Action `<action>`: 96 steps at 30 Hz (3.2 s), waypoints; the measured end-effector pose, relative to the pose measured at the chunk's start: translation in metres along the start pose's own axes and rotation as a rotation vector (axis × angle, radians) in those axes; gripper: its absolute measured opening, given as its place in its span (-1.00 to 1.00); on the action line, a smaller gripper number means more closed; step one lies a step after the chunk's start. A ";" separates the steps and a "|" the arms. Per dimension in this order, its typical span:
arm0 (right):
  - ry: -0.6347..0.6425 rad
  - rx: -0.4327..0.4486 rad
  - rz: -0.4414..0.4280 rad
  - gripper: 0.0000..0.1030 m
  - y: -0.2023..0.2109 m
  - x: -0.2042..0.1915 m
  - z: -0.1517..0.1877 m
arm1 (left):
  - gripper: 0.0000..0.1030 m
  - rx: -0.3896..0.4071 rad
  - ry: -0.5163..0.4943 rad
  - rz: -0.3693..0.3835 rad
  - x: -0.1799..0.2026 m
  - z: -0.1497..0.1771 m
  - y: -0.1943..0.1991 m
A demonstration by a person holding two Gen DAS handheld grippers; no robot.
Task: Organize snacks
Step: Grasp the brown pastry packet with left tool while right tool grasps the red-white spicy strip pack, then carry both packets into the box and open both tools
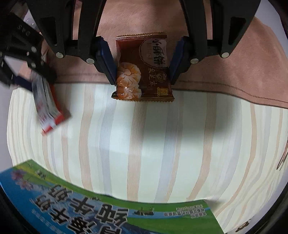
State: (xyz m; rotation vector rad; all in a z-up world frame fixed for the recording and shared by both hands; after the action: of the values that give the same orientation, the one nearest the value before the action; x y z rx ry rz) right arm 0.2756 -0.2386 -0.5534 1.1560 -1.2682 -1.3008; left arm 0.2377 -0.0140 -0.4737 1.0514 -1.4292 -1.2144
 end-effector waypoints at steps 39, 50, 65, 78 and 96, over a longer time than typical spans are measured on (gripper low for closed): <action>-0.282 -0.071 -0.061 0.28 -0.041 -0.018 0.047 | 0.06 -0.073 -0.031 0.010 0.003 0.068 -0.023; -0.282 -0.034 -0.123 -0.10 -0.002 0.000 0.065 | 0.05 -0.011 -0.053 0.028 0.016 0.056 0.013; -0.277 0.120 -0.307 -0.11 0.113 0.014 0.000 | 0.05 0.185 -0.097 0.113 0.045 -0.017 0.119; -0.185 0.322 -0.368 -0.11 0.240 -0.006 -0.120 | 0.05 0.368 -0.147 0.110 0.041 -0.160 0.226; -0.111 0.157 -0.181 -0.11 0.132 -0.071 -0.289 | 0.06 0.003 -0.110 0.104 -0.017 -0.314 0.095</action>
State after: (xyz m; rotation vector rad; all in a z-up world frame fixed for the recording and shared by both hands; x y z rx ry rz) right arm 0.5723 -0.1998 -0.4249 1.3503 -1.3922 -1.4349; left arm 0.5462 -0.0385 -0.3650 0.9123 -1.5514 -1.2111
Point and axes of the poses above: each gripper's, at about its wrist camera, not at the fingertips, and y roughly against the way its jaws point, x to its right, z to its underside, the point moved 7 cm from there along -y, roughly the way its jaws point, and after that the axes turned 13 degrees about -y, right-handed, at the moved point
